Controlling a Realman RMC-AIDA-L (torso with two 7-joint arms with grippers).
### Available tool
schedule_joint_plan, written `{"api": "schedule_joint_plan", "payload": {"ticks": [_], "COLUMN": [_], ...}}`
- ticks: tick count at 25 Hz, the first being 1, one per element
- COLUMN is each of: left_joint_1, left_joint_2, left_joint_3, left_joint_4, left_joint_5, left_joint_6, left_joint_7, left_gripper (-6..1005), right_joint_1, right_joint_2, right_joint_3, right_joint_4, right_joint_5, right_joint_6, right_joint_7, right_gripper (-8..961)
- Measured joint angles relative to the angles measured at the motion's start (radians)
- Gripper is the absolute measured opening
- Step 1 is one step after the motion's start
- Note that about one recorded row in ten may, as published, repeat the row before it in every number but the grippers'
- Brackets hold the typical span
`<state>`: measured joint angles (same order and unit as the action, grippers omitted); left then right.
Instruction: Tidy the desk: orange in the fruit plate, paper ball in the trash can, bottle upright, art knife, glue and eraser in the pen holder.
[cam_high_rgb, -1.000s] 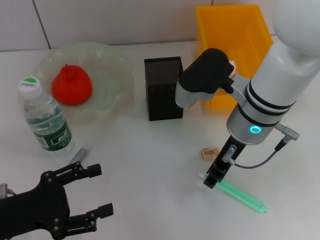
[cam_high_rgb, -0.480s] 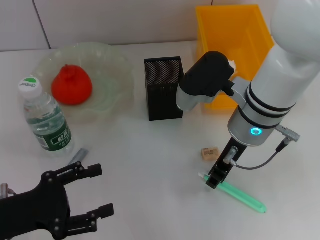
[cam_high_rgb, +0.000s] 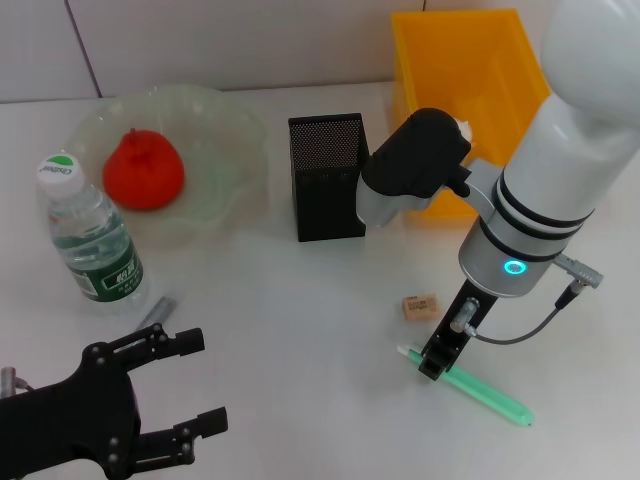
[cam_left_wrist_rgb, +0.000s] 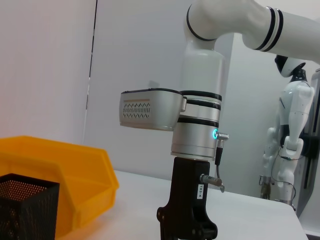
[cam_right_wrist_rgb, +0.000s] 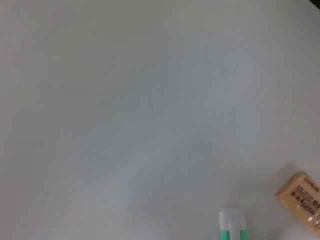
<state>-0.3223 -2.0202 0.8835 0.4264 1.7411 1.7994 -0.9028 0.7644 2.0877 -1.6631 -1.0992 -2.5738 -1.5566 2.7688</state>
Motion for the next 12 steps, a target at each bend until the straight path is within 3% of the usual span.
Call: {"api": "schedule_joint_plan", "payload": {"ticks": [12], "left_joint_1": [-0.001], "left_joint_2": [-0.001], "left_joint_3": [0.000], "left_joint_4": [0.000], "left_joint_5": [0.000], "left_joint_6": [0.002], "left_joint_7": [-0.002], "left_gripper": [814], "right_joint_1": [-0.004], "right_joint_2": [0.000], "right_joint_3": [-0.028], "right_joint_4": [-0.009], "right_joint_5": [0.000], "right_joint_6": [0.001], "right_joint_7": [-0.007], "right_gripper": [228]}}
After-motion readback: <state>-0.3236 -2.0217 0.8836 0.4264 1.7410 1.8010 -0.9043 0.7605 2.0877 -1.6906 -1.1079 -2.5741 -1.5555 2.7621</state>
